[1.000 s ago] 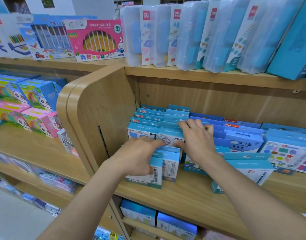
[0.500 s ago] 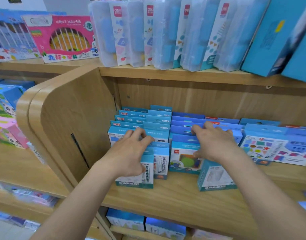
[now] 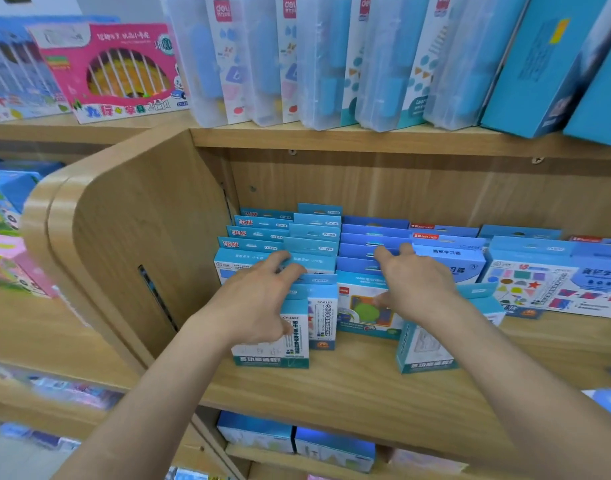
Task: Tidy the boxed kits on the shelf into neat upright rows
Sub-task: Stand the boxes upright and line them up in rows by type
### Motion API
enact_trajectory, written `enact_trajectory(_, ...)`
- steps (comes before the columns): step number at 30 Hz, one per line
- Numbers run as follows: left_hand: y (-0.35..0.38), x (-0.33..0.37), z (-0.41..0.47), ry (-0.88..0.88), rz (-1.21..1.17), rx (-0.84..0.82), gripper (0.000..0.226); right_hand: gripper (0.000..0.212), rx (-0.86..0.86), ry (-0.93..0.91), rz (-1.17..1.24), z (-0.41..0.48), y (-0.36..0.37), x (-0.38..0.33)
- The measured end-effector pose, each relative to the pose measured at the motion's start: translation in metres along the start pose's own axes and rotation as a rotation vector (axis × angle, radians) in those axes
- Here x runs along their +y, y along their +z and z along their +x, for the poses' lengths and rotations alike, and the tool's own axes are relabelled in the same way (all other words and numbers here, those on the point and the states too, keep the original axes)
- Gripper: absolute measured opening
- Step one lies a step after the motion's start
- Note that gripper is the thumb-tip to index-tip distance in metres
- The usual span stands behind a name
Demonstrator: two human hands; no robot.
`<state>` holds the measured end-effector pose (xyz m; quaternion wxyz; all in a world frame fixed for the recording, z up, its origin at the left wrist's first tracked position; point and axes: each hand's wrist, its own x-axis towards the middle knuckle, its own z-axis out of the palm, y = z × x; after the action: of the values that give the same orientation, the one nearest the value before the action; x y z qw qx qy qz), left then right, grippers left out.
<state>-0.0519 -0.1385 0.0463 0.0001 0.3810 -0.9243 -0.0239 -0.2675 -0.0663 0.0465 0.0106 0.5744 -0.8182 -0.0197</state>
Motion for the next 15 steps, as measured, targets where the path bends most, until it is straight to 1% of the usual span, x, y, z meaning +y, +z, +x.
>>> enact_trajectory(4,-0.001,-0.006,-0.008,0.003,0.08,0.068,0.097,0.079,-0.058,0.059,-0.011,-0.009,-0.006,-0.001)
enact_trajectory(5,0.0,-0.008,-0.012,-0.014,0.084,0.082,0.101,0.08,-0.029,0.068,-0.006,-0.014,-0.01,-0.001)
enact_trajectory(6,0.002,-0.011,-0.017,-0.039,0.079,0.091,0.103,0.077,0.039,0.06,0.006,-0.019,-0.015,-0.002)
enact_trajectory(7,0.004,-0.014,-0.021,-0.065,0.065,0.1,0.104,0.072,0.132,0.021,0.038,-0.024,-0.018,-0.005)
enact_trajectory(9,0.012,-0.019,-0.03,-0.106,0.014,0.133,0.103,0.063,0.28,-0.138,0.168,-0.033,-0.02,-0.017)
enact_trajectory(10,0.017,-0.021,-0.034,-0.109,-0.02,0.161,0.1,0.062,0.291,-0.226,0.23,-0.037,-0.016,-0.025)
enact_trajectory(12,0.026,-0.022,-0.043,-0.088,-0.104,0.244,0.092,0.065,0.249,-0.358,0.28,-0.04,-0.002,-0.041)
enact_trajectory(13,0.03,-0.024,-0.048,-0.074,-0.152,0.292,0.086,0.068,0.233,-0.387,0.28,-0.04,0.007,-0.047)
enact_trajectory(15,0.038,-0.027,-0.056,-0.063,-0.232,0.372,0.071,0.07,0.255,-0.396,0.299,-0.038,0.019,-0.052)
